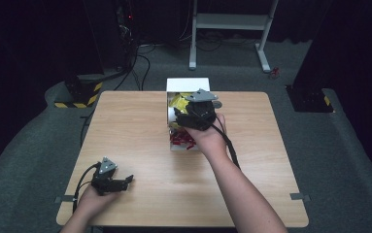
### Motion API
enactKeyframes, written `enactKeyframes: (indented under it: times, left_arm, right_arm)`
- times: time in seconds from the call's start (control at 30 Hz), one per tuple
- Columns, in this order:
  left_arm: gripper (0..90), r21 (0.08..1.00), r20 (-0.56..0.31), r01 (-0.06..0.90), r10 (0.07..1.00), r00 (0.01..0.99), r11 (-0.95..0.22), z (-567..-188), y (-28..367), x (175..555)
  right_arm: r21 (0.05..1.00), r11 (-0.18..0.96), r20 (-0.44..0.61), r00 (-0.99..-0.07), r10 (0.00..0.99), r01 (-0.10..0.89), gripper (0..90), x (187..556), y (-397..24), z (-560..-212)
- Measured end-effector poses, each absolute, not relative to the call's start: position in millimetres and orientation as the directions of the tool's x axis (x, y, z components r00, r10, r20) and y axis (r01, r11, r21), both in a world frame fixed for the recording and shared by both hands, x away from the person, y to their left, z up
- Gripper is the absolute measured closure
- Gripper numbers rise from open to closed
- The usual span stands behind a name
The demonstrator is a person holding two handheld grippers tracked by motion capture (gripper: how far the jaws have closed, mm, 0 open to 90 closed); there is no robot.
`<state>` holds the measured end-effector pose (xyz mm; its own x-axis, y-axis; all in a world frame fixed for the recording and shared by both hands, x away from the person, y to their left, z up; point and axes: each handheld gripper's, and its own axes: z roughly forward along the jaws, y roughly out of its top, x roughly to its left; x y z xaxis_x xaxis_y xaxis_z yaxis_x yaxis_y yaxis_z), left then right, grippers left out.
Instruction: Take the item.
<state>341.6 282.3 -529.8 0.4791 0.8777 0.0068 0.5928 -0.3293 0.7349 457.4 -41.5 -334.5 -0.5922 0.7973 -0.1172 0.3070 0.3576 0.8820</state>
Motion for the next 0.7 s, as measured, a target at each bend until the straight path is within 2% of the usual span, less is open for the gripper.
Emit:
enactKeyframes:
  times: [0.17,0.33,0.7]
  left_arm:
    - [15.1,0.737,0.004,0.593,0.88,0.476,-0.324,-530.0,281.9,341.5]
    - [15.2,0.737,0.003,0.593,0.879,0.476,-0.324,-530.0,281.9,341.5]
    - [15.2,0.737,0.001,0.594,0.879,0.477,-0.323,-529.9,282.0,341.5]
  right_arm:
    - [0.88,0.354,-0.11,-0.59,0.8,0.317,30.9,457.5,-42.6,-333.4]
    - [0.878,0.369,-0.126,-0.597,0.792,0.304,37.5,453.9,-42.0,-332.2]
    - [0.882,0.37,-0.134,-0.596,0.792,0.293,38.2,451.0,-43.2,-328.7]
